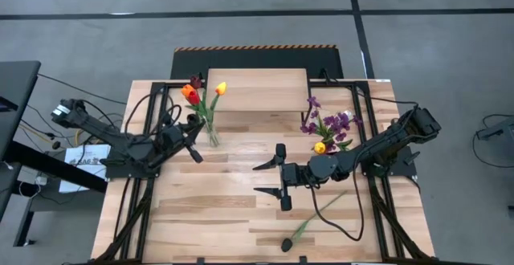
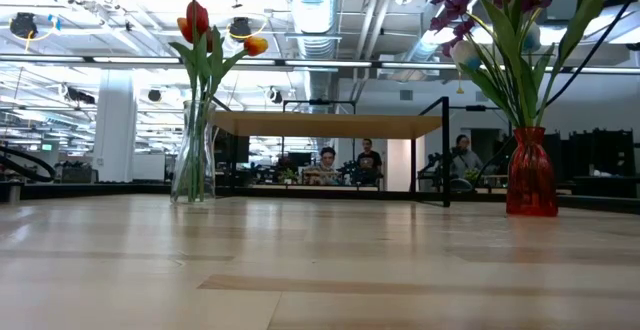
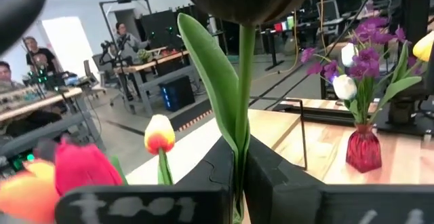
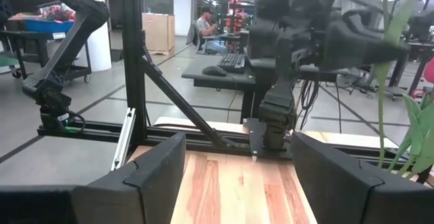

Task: Pick and place flowers into a vace then onto a shelf
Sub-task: Put the left black flower into the transparent vase

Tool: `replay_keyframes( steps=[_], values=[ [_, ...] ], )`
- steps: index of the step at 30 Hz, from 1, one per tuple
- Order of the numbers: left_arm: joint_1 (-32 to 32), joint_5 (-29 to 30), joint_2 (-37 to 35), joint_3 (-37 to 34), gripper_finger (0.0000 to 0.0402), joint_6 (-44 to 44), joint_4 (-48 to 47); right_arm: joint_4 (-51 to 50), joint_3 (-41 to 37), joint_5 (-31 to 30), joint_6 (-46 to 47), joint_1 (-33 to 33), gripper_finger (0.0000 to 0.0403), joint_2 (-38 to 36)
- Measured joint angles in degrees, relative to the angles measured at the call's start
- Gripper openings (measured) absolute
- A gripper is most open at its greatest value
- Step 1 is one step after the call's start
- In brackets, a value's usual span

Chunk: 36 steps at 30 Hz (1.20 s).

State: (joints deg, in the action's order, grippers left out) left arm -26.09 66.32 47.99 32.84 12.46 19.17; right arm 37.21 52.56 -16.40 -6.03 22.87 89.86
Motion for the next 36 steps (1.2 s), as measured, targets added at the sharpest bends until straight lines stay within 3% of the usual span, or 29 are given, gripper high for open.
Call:
replay_keyframes(
  steps=[8, 17, 36],
  values=[
    [0.0, 0.01, 0.02, -12.24, 0.0, 2.7, 20.44, -0.18, 0.0, 0.0, -0.06, 0.0, 0.026, 0.0],
    [0.07, 0.05, -0.01, -17.42, 0.0007, 0.79, 21.74, -0.41, 0.0, 0.0, -0.79, 0.0, 0.026, 0.0],
    [0.09, 0.52, -0.02, -18.19, 0.0176, -1.3, 21.19, -0.92, 0.0, -0.18, -1.96, -0.13, 0.026, 0.0]
  ],
)
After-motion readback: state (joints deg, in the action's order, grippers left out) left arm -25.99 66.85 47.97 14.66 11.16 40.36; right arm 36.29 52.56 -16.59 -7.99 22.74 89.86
